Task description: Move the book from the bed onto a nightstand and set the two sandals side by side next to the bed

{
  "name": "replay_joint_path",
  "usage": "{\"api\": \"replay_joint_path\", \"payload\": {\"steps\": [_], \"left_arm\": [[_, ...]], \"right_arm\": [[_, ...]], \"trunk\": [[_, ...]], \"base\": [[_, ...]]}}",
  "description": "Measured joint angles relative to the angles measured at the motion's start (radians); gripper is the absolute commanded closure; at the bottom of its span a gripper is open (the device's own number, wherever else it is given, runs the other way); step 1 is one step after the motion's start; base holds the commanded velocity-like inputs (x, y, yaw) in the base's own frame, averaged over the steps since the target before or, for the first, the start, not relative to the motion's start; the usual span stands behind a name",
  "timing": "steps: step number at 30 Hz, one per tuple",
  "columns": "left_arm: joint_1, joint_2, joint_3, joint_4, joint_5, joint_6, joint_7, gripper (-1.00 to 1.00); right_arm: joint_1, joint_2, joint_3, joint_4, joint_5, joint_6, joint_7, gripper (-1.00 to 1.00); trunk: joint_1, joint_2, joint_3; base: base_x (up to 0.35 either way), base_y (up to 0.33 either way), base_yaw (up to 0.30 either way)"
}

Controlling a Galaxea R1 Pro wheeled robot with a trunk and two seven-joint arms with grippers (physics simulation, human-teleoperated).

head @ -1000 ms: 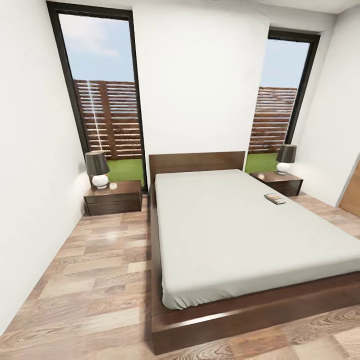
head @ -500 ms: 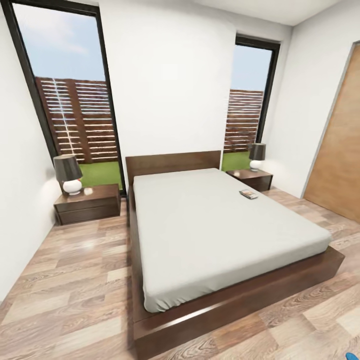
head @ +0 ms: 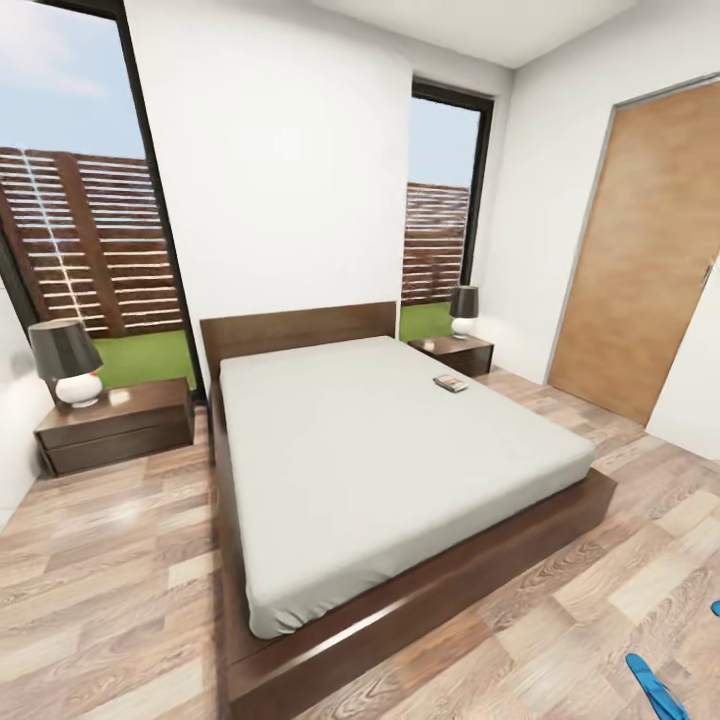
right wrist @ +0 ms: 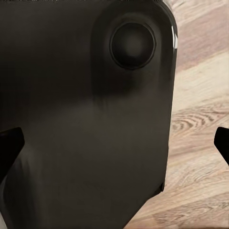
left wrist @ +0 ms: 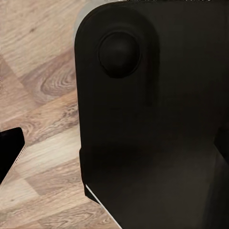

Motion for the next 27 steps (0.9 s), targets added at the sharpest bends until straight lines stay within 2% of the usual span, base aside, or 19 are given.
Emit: {"api": "replay_joint_path", "payload": {"steps": [27], "left_arm": [[0.000,0.000,0.000,-0.001,-0.001,-0.022,0.000,-1.00]], "right_arm": [[0.000,-0.001,0.001,0.001,0.000,0.000,0.000,-1.00]], "trunk": [[0.000,0.000,0.011]], "base": [[0.000,0.000,-0.295]]}}
